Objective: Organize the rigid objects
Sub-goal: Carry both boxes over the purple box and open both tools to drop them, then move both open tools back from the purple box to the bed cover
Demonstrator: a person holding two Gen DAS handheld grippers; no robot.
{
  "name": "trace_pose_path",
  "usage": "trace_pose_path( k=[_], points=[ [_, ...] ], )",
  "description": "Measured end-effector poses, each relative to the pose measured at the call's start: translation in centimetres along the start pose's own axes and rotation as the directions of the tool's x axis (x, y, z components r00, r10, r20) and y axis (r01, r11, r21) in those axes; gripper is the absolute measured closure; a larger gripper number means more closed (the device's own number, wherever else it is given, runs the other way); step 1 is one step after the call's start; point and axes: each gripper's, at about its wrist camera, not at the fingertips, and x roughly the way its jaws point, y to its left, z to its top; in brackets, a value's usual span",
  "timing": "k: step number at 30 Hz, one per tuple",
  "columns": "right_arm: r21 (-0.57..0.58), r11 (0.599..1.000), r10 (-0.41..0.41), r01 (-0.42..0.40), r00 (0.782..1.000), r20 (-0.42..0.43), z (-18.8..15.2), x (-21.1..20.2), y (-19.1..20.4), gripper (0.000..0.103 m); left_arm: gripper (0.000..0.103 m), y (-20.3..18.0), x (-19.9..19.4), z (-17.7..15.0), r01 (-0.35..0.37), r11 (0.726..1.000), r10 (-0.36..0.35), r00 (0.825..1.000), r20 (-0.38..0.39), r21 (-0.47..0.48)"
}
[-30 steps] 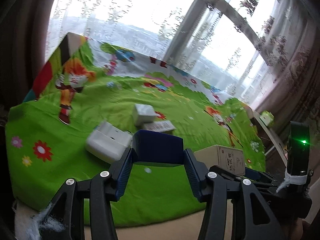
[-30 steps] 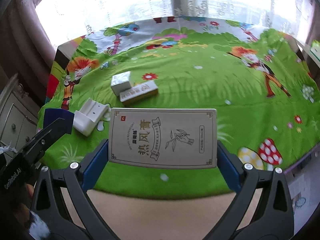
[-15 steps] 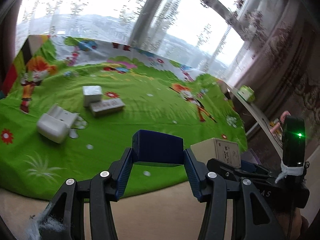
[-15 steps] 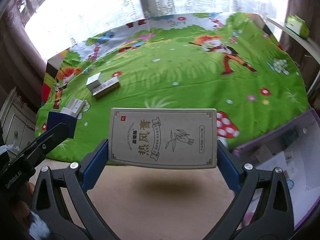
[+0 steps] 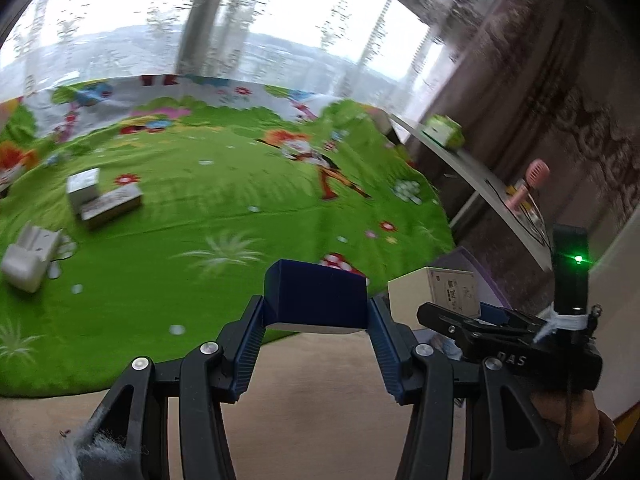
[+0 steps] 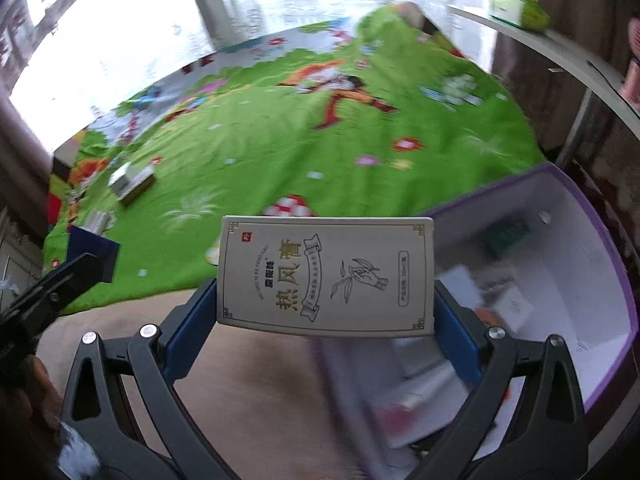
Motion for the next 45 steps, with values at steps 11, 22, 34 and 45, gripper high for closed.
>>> trace_pose_path(
  k=[11, 22, 34, 45],
  points=[
    [0.099, 0.990, -0.097, 0.097, 0.995, -0.011, -1.4, -0.7, -6.8, 0.003, 0.051, -6.9, 3.7, -0.2, 0.113, 0.989, -0.101, 0.988, -0.115, 0.100],
    [0.170, 0.970, -0.175, 0.175, 0.984, -0.014, -2.0, -1.2, -10.8, 0.003, 0.051, -10.9, 6.3, -0.6, 0.181, 0.973, -0.151, 0.970, -0.193, 0.146],
    [0.180, 0.963, -0.197, 0.200, 0.980, -0.037, -2.1, -0.6, -11.3, 0.001, 0.037, -12.0, 7.2, -0.8, 0.231, 0.961, -0.193, 0.954, -0.230, 0.151],
    [0.162, 0.974, -0.158, 0.160, 0.987, -0.025, -1.3, -0.5, -9.6, 0.001, 0.037, -10.2, 6.5, -0.1, 0.242, 0.967, -0.222, 0.954, -0.202, 0.083]
  ],
)
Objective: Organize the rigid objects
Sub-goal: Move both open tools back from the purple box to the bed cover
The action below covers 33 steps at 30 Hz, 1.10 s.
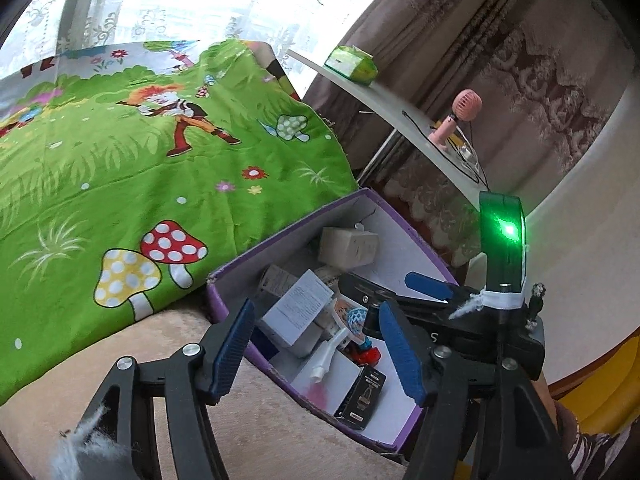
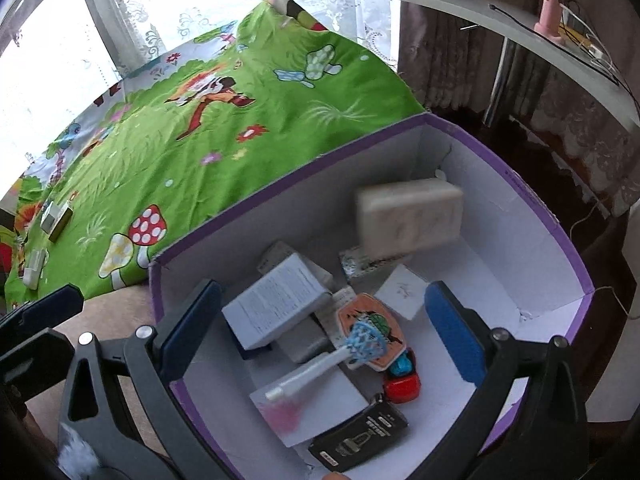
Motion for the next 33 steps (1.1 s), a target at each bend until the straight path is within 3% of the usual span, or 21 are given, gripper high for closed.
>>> trace_pose_path(
  k=[10, 19, 27, 33],
  points=[
    [-0.037, 0.999, 0.029, -0.029, 1.000, -0.001, 0.8, 0.0, 2.7, 0.001, 0.037, 2.2, -2.1, 0.4, -0.018, 1.000, 0.019, 0.999, 0.036, -0.025],
    [-0.144, 0.986, 0.083, -0.084, 0.996, -0.015, 1.8, 0.8, 8.8, 0.001, 0.037, 7.0, -5.6, 0.3, -0.064, 0.993, 0.073, 0.993, 0.089, -0.099],
    [-0.250, 0.954, 0.159, -0.165, 0.986, -0.046, 1.9, 1.4, 15.2, 0.001, 0.037, 12.4, -8.4, 0.0, -0.145, 0.976, 0.163, 0.981, 0.103, -0.163],
    [-0.305, 0.934, 0.175, -0.186, 0.982, -0.063, 2.1, 2.1, 18.6, 0.001, 0.037, 17.2, -10.5, 0.7, -0.237, 0.949, 0.265, 0.957, 0.117, -0.206]
  ],
)
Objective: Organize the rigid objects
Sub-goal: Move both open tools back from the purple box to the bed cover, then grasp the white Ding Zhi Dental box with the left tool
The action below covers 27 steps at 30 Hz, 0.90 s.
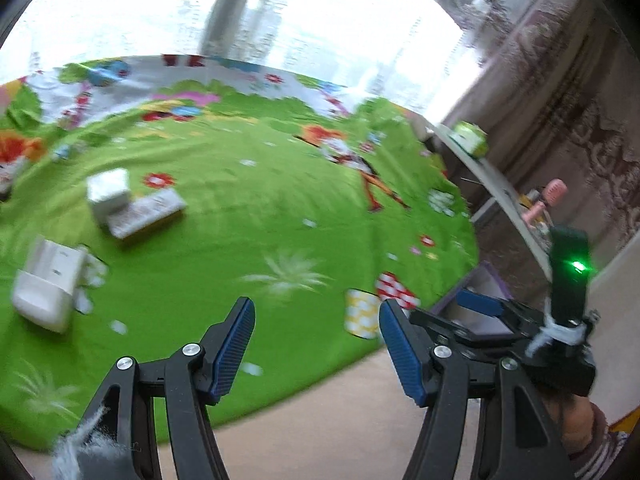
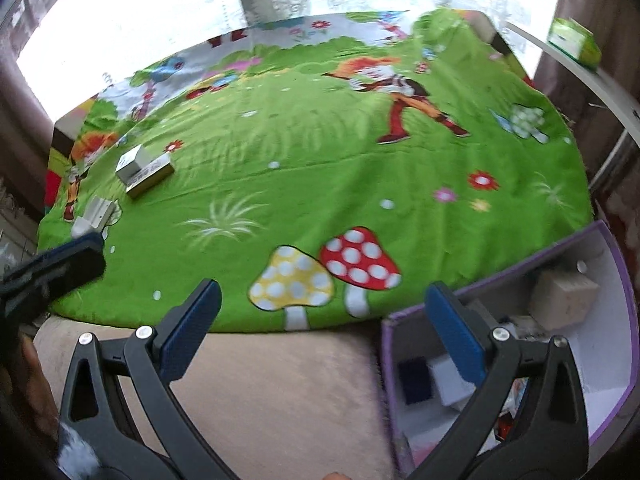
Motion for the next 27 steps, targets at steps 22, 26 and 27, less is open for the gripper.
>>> trace_pose_path(
  k=[22, 26, 27],
  points=[
    [-0.114, 0.992, 0.053, -0.060, 0.996, -0.067, 0.4, 2.9, 4.1, 0.001, 0.045, 5.0, 11.5, 7.7, -0.199, 0.829, 0.342, 0.920, -0.192, 0.524],
    [-0.093, 0.993, 0.062, -0.068, 0.995, -0.073, 0.3, 3.0, 3.6, 0.001, 0.048, 5.9, 12.6, 8.0, -0.228, 0.803, 0.401, 0.890, -0.215, 0.551],
    [-0.090, 0.994, 0.062, -0.068, 0.996, -0.072, 0.3, 3.0, 3.6, 0.001, 0.061, 5.9, 12.7, 8.2, -0.250, 0.793, 0.423, 0.882, -0.208, 0.555]
  ],
)
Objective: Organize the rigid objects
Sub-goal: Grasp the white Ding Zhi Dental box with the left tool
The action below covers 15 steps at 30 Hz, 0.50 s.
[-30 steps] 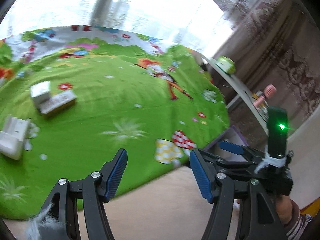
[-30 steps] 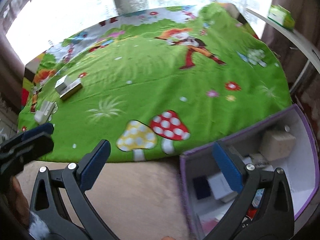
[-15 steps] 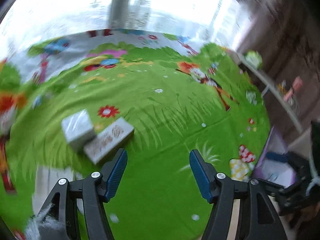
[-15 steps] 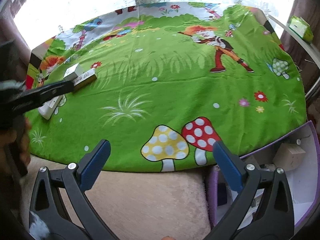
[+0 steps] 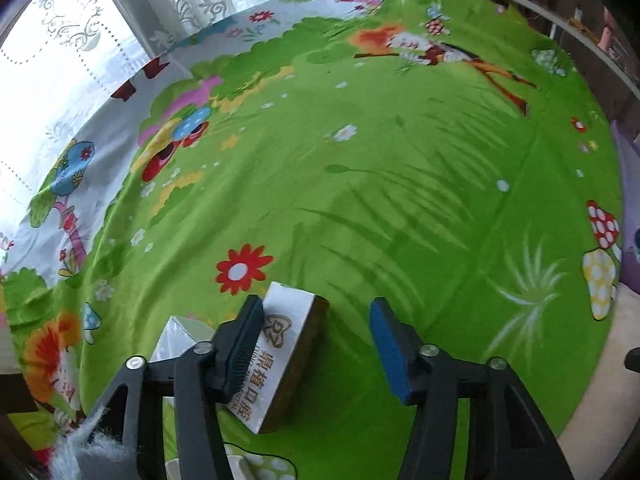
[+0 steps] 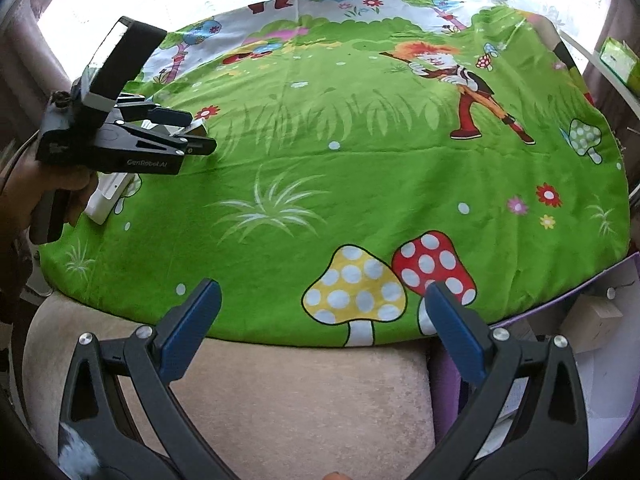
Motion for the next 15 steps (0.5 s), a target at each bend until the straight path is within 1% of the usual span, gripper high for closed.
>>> trace_pose_path(
  k=[1, 2, 3, 4, 5, 6, 8, 9, 10, 11, 12, 14, 15],
  points=[
    [0.006, 1.000, -0.002, 0.002, 1.000, 0.008, 0.0, -0.2, -0.1, 0.001, 0.075, 0.0, -0.2, 0.1, -0.025, 1.000, 0.025, 1.000, -0.002, 0.001],
    [0.012, 1.000, -0.005, 0.005, 1.000, 0.019, 0.0, -0.5, -0.2, 0.001, 0.079, -0.1, -0.5, 0.2, -0.014, 1.000, 0.014, 1.000, 0.004, 0.002],
    [0.017, 1.000, -0.005, 0.005, 1.000, 0.029, 0.1, -0.7, -0.3, 0.001, 0.083, -0.3, -0.8, 0.2, 0.012, 1.000, -0.012, 1.000, 0.010, 0.005],
    [0.023, 1.000, -0.005, 0.004, 0.999, 0.036, 0.1, -0.9, -0.4, 0.001, 0.083, -0.5, -0.9, 0.1, 0.013, 1.000, -0.013, 1.000, 0.011, 0.012],
    [0.030, 1.000, -0.005, 0.004, 0.999, 0.039, 0.1, -1.0, -0.5, 0.001, 0.082, -0.8, -0.8, 0.1, -0.019, 0.999, 0.019, 1.000, 0.013, 0.029],
    [0.034, 0.999, -0.004, 0.003, 0.999, 0.035, 0.0, -1.0, -0.6, 0.001, 0.080, -1.0, -0.7, 0.1, -0.038, 0.998, 0.037, 0.999, 0.018, 0.046],
    [0.037, 0.999, 0.000, -0.002, 1.000, 0.031, 0.0, -0.9, -0.7, 0.001, 0.061, -1.3, -0.5, 0.0, -0.042, 0.997, 0.042, 0.999, 0.007, 0.062],
    [0.041, 0.999, 0.002, -0.003, 0.999, 0.035, -0.1, -1.1, -0.7, 0.001, 0.045, -1.3, -0.4, -0.1, -0.055, 0.996, 0.055, 0.998, 0.003, 0.071],
    [0.047, 0.999, 0.002, -0.004, 0.999, 0.039, -0.1, -1.2, -0.9, 0.001, 0.042, -1.3, -0.3, -0.1, -0.093, 0.992, 0.093, 0.996, 0.005, 0.085],
    [0.053, 0.999, 0.003, -0.005, 0.999, 0.042, -0.1, -1.3, -1.0, 0.001, 0.042, -1.3, -0.3, -0.1, -0.129, 0.986, 0.129, 0.992, 0.008, 0.103],
    [0.062, 0.998, 0.004, -0.006, 0.999, 0.044, -0.1, -1.4, -1.2, 0.001, 0.042, -1.1, -0.2, -0.2, -0.118, 0.987, 0.118, 0.993, 0.004, 0.109],
    [0.073, 0.997, 0.006, -0.010, 0.999, 0.045, -0.2, -1.4, -1.4, 0.001, 0.041, -0.1, 0.1, -0.2, -0.048, 0.996, 0.050, 0.998, -0.025, 0.080],
    [0.074, 0.997, 0.009, -0.012, 0.999, 0.043, -0.2, -1.4, -1.4, 0.001, 0.041, 0.3, 0.1, -0.2, -0.033, 0.997, 0.036, 0.999, -0.035, 0.063]
  ],
)
